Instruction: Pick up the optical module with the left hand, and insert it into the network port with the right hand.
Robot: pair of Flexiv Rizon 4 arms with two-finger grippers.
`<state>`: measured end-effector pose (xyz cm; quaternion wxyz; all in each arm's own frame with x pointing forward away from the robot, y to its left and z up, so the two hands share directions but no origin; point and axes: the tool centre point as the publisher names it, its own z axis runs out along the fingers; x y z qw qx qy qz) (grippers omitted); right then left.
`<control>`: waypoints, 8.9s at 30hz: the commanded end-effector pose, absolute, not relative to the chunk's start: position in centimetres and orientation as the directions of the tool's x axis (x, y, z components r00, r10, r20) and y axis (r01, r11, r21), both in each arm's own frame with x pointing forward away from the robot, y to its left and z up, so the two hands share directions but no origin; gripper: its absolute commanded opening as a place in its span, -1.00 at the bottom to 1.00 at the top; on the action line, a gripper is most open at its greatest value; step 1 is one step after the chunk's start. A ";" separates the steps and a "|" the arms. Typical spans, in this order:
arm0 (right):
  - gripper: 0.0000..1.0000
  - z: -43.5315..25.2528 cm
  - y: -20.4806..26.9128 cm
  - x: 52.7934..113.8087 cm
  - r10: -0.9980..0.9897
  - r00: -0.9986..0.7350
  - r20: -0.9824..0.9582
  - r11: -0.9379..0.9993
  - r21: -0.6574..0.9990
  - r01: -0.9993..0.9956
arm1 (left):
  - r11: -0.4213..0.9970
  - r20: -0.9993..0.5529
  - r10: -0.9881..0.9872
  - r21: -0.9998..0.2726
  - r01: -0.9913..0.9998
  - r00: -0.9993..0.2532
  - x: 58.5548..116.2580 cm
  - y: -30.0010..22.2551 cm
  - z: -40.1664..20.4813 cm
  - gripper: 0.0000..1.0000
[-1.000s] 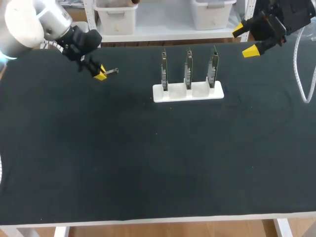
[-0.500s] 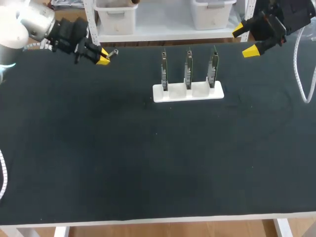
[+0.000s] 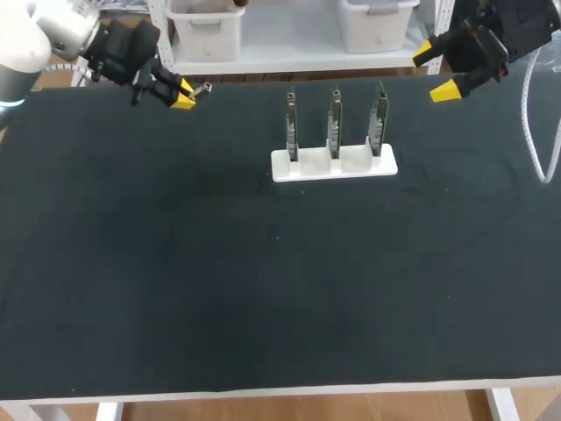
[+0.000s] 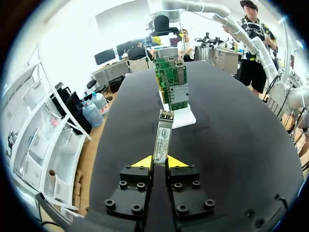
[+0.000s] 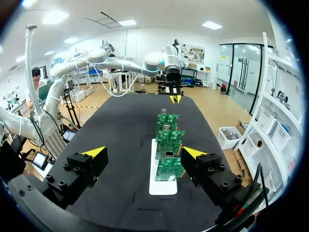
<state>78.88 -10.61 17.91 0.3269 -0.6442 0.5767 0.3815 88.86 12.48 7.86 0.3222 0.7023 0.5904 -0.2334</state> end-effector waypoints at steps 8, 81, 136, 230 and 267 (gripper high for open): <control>1.00 17.9 -10.6 78.7 -0.495 0.044 -0.868 -0.118 0.017 -0.993 | -0.107 -0.707 0.680 0.167 0.980 0.195 89.6 12.4 7.9 -1.00; 1.00 17.9 -10.6 78.7 -0.495 0.044 -0.868 -0.118 0.017 -0.993 | -0.060 -0.820 0.539 0.190 0.980 0.192 81.9 -0.3 16.1 -1.00; 1.00 17.9 -10.6 78.7 -0.495 0.044 -0.868 -0.118 0.017 -0.993 | 0.050 -0.848 0.505 0.212 0.976 0.158 79.1 -5.7 18.0 -1.00; 1.00 17.9 -10.6 78.7 -0.495 0.044 -0.868 -0.118 0.017 -0.993 | -0.001 -0.931 0.353 0.098 0.995 0.092 77.9 -17.2 19.2 -1.00; 1.00 17.9 -10.6 78.7 -0.495 0.044 -0.868 -0.118 0.017 -0.993 | -0.024 -0.946 0.244 0.212 0.977 0.211 77.6 -22.5 20.5 -1.00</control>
